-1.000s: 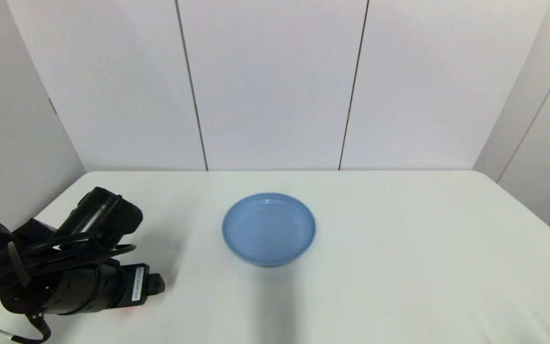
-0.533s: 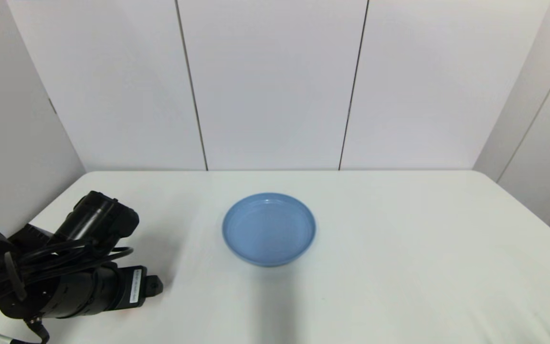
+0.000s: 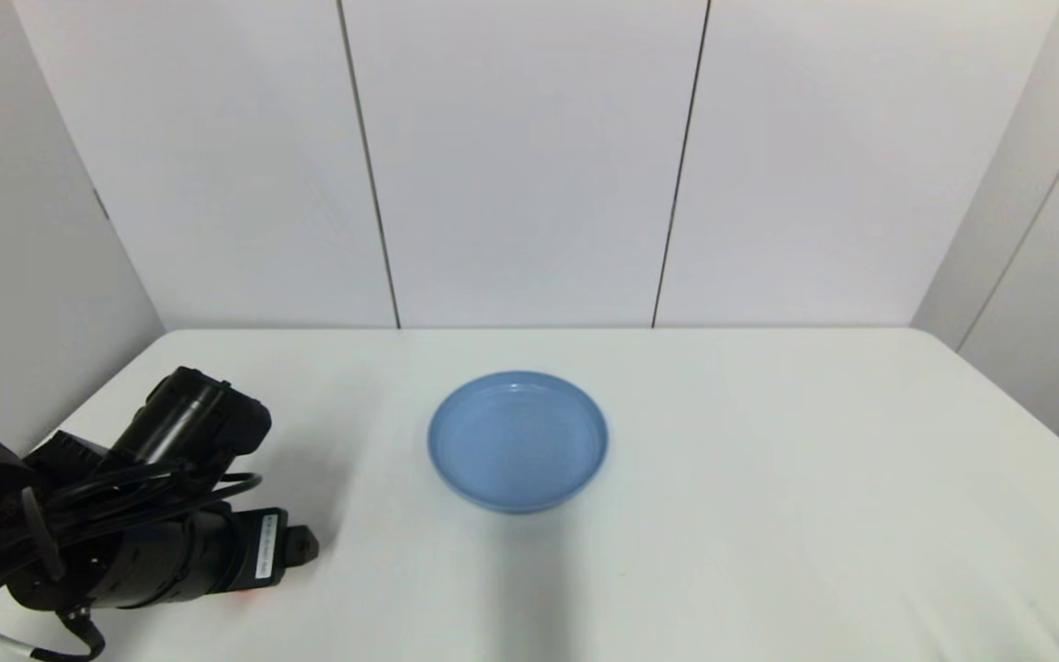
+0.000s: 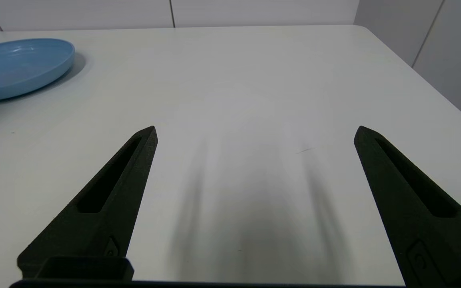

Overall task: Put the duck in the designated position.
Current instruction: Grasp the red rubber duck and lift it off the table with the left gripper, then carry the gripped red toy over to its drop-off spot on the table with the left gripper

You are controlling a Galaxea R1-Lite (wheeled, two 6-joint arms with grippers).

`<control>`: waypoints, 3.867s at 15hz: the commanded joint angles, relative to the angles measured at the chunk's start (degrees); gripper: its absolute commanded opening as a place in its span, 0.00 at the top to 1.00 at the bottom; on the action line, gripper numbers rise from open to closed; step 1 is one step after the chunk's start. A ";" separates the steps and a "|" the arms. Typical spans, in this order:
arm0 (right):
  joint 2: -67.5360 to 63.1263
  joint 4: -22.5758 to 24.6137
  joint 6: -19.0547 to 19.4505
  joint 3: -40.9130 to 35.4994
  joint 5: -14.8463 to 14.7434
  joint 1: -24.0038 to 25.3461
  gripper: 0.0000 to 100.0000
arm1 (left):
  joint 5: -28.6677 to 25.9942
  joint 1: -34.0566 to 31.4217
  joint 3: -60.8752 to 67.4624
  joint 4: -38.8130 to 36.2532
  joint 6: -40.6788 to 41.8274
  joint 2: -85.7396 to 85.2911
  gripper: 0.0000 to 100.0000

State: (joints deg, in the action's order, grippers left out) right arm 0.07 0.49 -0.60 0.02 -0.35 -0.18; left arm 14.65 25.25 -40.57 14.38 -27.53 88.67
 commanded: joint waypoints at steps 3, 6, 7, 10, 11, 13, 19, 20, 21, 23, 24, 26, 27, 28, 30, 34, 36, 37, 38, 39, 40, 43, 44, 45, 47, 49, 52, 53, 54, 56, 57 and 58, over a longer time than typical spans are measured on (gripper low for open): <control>-0.07 0.04 -0.02 -0.02 0.00 0.01 0.00 | 0.11 -0.11 0.14 0.03 -0.16 0.89 0.00; -0.07 0.04 -0.02 -0.02 0.00 0.01 0.00 | 0.20 -0.11 0.14 -0.06 -0.16 0.97 0.00; -0.07 0.04 -0.02 -0.02 0.00 0.01 0.00 | 0.20 -0.11 0.14 -0.06 -0.16 1.15 0.00; -0.07 0.04 -0.02 -0.02 0.00 0.01 0.00 | 0.20 -0.11 0.05 -0.06 -0.16 1.15 0.00; -0.07 0.04 -0.02 -0.02 0.00 0.01 0.00 | 0.11 -0.11 0.05 -0.06 -0.16 1.15 0.00; -0.07 0.04 -0.02 -0.02 0.00 0.01 0.00 | 0.20 -0.11 0.05 -0.06 -0.16 1.24 0.00; -0.07 0.04 -0.02 -0.02 0.00 0.01 0.00 | 0.20 -0.11 0.05 0.03 -0.16 1.24 1.00; -0.07 0.04 -0.02 -0.02 0.00 0.01 0.00 | 0.20 -0.11 -0.04 -0.06 -0.16 1.24 1.00; -0.07 0.04 -0.02 -0.02 0.00 0.01 0.00 | 0.20 -0.11 -0.04 -0.06 -0.16 1.24 1.00; -0.07 0.04 -0.02 -0.02 0.00 0.01 0.00 | 0.20 -0.11 -0.12 -0.06 -0.07 1.24 1.00; -0.07 -0.05 -0.02 -0.02 -0.09 0.01 0.00 | 0.29 -0.11 -0.12 -0.06 -0.07 1.24 1.00; -0.07 0.04 -0.02 -0.02 0.00 0.01 0.00 | 0.20 -0.11 -0.21 -0.06 -0.07 1.15 1.00; -0.07 0.04 -0.02 -0.02 0.00 0.01 0.00 | 0.20 -0.02 -0.21 -0.06 -0.07 1.15 1.00; -0.07 0.04 -0.02 -0.02 0.00 0.01 0.00 | 0.20 -0.02 -0.39 -0.06 -0.07 1.15 1.00; -0.07 0.04 -0.02 -0.02 0.00 0.01 0.00 | 0.20 -0.02 -2.23 0.03 -0.07 1.06 1.00; -0.07 -0.05 -0.02 -0.02 0.00 0.01 0.00 | 0.29 0.42 -10.76 -0.06 1.33 2.38 1.00; -0.07 -0.05 -0.02 -0.02 0.00 0.01 0.00 | 0.29 0.42 -16.73 -0.06 2.83 5.54 1.00; -0.07 0.04 -0.02 -0.02 0.00 0.01 0.00 | 0.20 0.42 -19.63 -0.41 3.36 7.57 1.00; -0.07 0.04 -0.02 0.06 0.00 0.01 0.00 | 0.20 0.33 -21.48 -2.26 4.32 9.76 1.00; -0.07 0.04 -0.02 -0.02 0.00 0.01 0.00 | 0.20 0.15 -22.62 -5.68 6.17 12.84 1.00; -0.07 0.04 -0.02 0.06 0.00 0.01 0.00 | 0.11 -0.11 -23.33 -7.09 7.40 14.95 1.00; -0.07 0.04 -0.02 -0.02 0.00 0.01 0.00 | 0.11 -0.81 -25.88 -7.97 8.54 20.49 1.00; -0.07 0.04 -0.02 -0.02 0.00 0.01 0.00 | 0.11 -1.08 -26.40 -7.97 8.54 21.72 1.00; -0.07 0.04 -0.02 -0.02 0.00 0.01 0.00 | 0.11 -1.43 -26.75 -8.06 8.54 22.51 1.00; -0.07 0.04 -0.02 -0.02 0.00 0.01 0.00 | 0.11 -2.66 -26.84 -9.73 9.16 24.00 1.00; -0.07 0.04 -0.02 -0.02 0.00 0.01 0.00 | 0.11 -2.92 -26.67 -10.25 9.07 24.53 1.00; -0.07 0.04 -0.02 -0.02 0.00 0.01 0.00 | 0.11 -3.27 -26.67 -10.17 9.07 24.35 1.00; -0.07 0.04 -0.02 -0.02 0.00 0.01 0.00 | 0.11 -3.27 -26.67 -9.99 8.98 24.27 1.00; -0.07 0.04 -0.02 -0.02 0.00 0.01 0.00 | 0.11 -3.27 -26.67 -9.90 8.98 24.18 1.00; -0.07 -0.05 -0.02 -0.02 0.00 0.01 0.00 | 0.11 -3.27 -26.67 -9.73 8.98 24.09 1.00; -0.07 0.04 -0.02 -0.02 0.00 0.01 0.00 | 0.11 -3.27 -26.67 -9.73 8.98 24.09 1.00; -0.07 0.04 -0.02 -0.02 0.00 0.01 0.00 | 0.02 -3.27 -26.67 -9.73 8.98 24.00 1.00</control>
State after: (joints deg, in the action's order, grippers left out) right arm 0.07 0.49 -0.60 0.02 -0.35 -0.18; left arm 14.65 21.99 -67.23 4.62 -18.41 112.96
